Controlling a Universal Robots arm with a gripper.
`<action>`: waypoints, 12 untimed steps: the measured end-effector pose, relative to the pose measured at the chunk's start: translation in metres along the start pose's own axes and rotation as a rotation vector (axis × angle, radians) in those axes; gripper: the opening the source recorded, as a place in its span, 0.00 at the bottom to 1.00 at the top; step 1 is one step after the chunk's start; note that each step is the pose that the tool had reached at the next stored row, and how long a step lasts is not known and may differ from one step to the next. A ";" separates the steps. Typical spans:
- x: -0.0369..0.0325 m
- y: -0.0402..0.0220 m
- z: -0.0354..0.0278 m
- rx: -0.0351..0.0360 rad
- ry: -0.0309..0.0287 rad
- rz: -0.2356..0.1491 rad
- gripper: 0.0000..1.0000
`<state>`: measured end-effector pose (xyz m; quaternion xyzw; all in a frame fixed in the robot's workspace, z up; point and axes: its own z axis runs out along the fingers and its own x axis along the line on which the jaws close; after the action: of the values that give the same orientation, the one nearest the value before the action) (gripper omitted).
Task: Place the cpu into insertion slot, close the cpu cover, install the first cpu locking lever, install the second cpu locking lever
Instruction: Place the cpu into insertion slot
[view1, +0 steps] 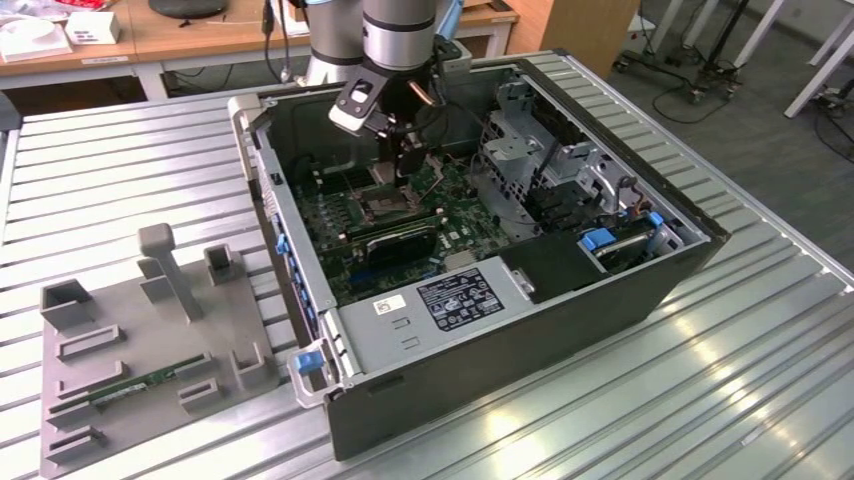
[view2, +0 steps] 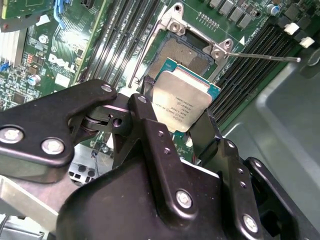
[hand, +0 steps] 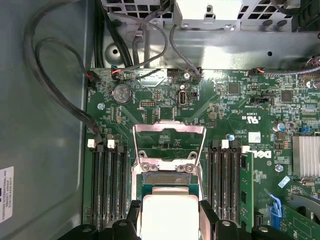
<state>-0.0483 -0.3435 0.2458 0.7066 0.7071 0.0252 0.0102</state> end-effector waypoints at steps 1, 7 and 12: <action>0.0000 -0.0005 0.0015 -0.0001 0.0001 0.000 0.54; -0.0001 -0.0015 0.0043 0.0002 -0.0010 0.000 0.54; -0.0002 -0.0018 0.0113 0.0000 -0.0007 0.000 0.54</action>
<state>-0.0496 -0.3435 0.2344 0.7066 0.7071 0.0250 0.0104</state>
